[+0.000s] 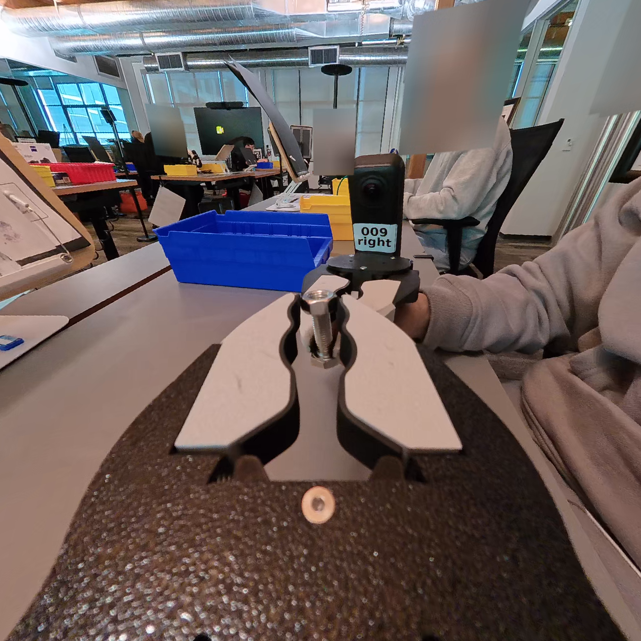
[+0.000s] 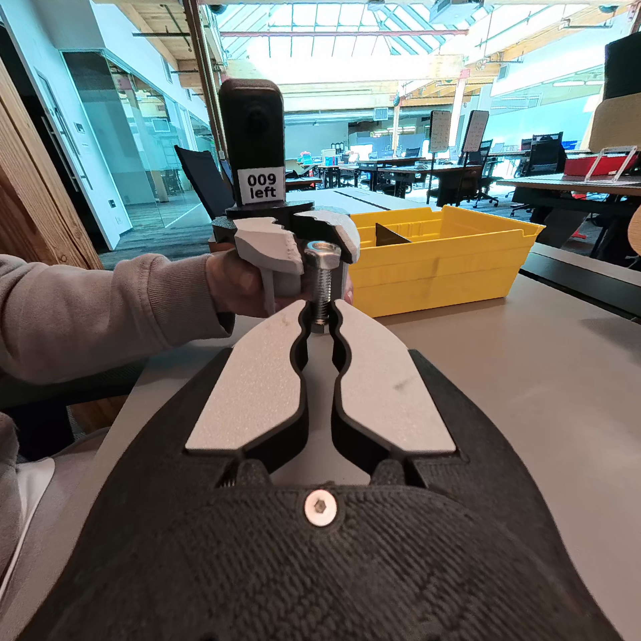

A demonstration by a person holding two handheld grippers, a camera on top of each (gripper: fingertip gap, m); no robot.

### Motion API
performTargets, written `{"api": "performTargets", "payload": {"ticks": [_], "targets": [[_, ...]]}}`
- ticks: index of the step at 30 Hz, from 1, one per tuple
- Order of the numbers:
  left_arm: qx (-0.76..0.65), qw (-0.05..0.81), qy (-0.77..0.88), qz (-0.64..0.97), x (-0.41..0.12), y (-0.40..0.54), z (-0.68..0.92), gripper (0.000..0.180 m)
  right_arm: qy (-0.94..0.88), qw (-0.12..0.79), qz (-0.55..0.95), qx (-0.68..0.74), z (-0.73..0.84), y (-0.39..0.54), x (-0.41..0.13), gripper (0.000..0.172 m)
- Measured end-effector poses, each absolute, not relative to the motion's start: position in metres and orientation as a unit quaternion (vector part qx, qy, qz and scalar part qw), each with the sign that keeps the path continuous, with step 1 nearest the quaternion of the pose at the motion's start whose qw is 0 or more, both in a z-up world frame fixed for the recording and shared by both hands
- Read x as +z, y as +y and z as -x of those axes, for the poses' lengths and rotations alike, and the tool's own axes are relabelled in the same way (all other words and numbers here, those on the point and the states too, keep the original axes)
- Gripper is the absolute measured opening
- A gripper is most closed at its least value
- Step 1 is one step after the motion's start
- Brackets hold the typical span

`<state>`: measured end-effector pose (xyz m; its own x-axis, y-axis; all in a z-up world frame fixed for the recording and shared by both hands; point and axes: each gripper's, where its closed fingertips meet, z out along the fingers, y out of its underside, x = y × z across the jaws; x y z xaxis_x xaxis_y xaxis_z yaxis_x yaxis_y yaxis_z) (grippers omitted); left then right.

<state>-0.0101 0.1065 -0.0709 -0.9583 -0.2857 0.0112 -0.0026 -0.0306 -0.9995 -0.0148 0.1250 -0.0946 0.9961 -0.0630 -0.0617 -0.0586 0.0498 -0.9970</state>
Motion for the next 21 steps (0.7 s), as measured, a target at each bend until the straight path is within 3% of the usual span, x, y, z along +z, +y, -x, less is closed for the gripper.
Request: {"api": "performTargets", "payload": {"ticks": [21], "targets": [[-0.710,0.089,0.690,0.108,-0.0715,0.1069,0.0100,0.022,0.038,0.719,0.693,-0.020,0.0140,0.1250,-0.0955,0.009]]}}
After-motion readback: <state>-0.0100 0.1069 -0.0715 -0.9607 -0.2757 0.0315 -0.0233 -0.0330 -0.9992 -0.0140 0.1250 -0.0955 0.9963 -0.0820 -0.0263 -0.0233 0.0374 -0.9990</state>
